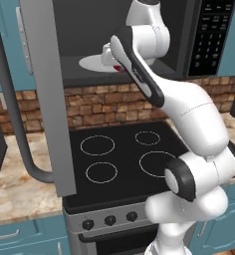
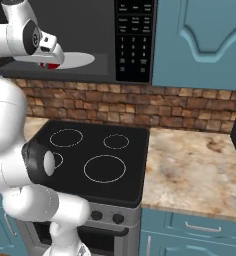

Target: Pick the mug from the counter and place it inside the microwave. Then close the microwave.

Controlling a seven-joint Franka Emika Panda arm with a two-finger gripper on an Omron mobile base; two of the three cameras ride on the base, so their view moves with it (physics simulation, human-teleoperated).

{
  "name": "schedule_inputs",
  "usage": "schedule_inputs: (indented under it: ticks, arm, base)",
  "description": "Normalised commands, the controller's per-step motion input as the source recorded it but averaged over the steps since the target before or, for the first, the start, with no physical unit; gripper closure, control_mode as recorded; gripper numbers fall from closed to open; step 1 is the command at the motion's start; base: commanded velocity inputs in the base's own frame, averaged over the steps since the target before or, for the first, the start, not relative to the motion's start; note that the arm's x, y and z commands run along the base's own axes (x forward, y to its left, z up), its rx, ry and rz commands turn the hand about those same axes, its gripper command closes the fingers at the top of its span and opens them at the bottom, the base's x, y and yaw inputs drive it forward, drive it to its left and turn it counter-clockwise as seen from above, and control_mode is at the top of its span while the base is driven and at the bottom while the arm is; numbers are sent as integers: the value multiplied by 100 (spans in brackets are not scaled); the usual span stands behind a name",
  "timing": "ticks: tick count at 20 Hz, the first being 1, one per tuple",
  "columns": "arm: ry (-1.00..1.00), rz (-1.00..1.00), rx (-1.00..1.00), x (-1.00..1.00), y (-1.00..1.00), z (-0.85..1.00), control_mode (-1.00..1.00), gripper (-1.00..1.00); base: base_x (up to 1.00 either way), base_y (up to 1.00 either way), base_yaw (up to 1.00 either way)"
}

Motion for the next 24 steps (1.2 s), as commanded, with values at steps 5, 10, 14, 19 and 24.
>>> schedule_inputs:
  ticks: [5, 10, 14, 19, 24]
  arm:
    - [-4, 0, 0, 35, 0, 0, -100, 100]
    - [1, 0, 0, 38, 4, -17, -100, 100]
    - [8, 2, 0, 41, 14, -21, -100, 100]
    - [6, 8, 0, 18, 18, 0, -100, 100]
    - [3, 11, 0, 6, 21, 0, -100, 100]
  base:
    - [0, 0, 0]
    - [0, 0, 0]
    - [0, 0, 0]
    - [0, 0, 0]
    - [0, 0, 0]
